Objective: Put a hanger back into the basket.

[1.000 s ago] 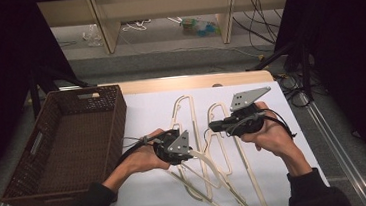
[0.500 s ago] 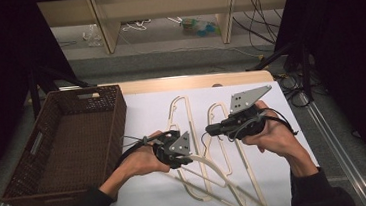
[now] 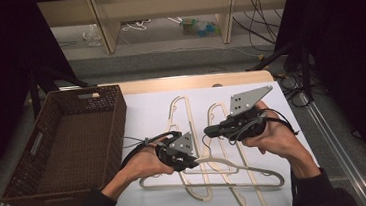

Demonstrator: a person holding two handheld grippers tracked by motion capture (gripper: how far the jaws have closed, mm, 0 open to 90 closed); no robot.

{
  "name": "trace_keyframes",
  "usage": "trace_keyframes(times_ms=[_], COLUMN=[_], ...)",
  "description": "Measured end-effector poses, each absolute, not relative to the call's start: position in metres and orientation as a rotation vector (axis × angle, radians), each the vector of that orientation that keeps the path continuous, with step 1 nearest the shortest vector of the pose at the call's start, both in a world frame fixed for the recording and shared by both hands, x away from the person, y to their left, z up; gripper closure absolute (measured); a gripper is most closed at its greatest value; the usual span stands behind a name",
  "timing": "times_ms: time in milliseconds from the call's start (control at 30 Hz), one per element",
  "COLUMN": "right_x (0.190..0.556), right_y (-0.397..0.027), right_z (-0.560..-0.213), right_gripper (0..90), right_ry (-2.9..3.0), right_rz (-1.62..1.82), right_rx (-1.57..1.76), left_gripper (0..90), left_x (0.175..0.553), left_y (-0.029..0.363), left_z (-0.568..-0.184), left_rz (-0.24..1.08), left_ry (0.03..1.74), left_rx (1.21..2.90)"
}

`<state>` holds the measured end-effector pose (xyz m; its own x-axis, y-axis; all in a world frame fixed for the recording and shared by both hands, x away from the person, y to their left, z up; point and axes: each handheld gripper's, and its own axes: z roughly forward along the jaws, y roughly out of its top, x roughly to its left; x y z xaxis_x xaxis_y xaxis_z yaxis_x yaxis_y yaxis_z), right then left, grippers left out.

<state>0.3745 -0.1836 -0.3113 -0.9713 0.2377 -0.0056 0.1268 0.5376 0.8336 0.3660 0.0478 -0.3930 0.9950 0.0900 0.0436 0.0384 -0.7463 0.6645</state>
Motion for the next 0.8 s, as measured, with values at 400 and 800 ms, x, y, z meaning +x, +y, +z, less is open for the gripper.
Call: trace_keyframes(times_ms=[400,800], right_x=[0.375,0.362], right_y=[-0.185,-0.201], right_z=[-0.313,-0.289], right_gripper=[88.7,53.2], right_ry=[2.642,2.490], right_rz=[1.443,1.540], right_rx=[0.331,0.531], left_gripper=[83.5,86.2], left_x=[0.373,0.357], left_y=[0.042,0.056], left_z=[-0.396,-0.373], left_rz=[-0.015,0.018], left_ry=[0.129,0.227], left_rx=[2.357,2.315])
